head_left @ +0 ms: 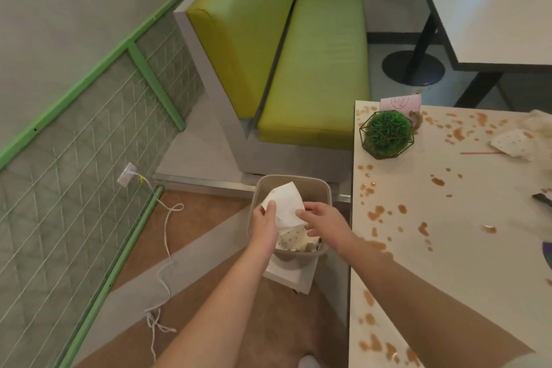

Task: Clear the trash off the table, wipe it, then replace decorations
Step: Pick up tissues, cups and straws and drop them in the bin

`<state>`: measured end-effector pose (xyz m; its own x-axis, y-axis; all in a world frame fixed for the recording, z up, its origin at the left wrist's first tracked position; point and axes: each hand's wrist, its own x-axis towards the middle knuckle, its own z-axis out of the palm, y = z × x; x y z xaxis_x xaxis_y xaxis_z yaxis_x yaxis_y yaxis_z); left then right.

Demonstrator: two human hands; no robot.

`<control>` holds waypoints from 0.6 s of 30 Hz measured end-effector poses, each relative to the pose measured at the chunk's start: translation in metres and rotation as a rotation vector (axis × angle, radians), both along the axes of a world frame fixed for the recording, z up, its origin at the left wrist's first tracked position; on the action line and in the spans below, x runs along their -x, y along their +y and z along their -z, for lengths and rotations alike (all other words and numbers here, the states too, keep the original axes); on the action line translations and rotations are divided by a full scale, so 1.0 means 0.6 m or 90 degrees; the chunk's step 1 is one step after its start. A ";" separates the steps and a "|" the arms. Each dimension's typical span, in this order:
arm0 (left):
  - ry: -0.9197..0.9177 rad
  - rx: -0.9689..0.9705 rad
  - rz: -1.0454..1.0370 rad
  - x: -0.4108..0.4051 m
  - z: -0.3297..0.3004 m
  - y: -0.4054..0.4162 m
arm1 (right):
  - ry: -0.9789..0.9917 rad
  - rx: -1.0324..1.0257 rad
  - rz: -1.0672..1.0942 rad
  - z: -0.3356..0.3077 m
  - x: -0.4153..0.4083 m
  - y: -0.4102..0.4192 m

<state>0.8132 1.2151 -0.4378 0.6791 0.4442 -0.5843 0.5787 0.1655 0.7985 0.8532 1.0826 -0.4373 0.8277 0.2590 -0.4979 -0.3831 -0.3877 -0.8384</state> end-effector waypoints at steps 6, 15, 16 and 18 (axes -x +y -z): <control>0.023 0.000 0.033 -0.010 0.009 0.001 | 0.035 0.010 0.125 0.013 -0.020 0.000; -0.002 -0.098 -0.007 0.005 0.027 0.023 | 0.115 -0.007 0.226 0.034 -0.035 0.022; 0.001 -0.102 0.005 0.009 0.025 0.021 | 0.131 -0.008 0.219 0.034 -0.029 0.019; 0.014 -0.104 0.045 0.015 0.023 0.013 | 0.136 -0.006 0.202 0.033 -0.018 0.010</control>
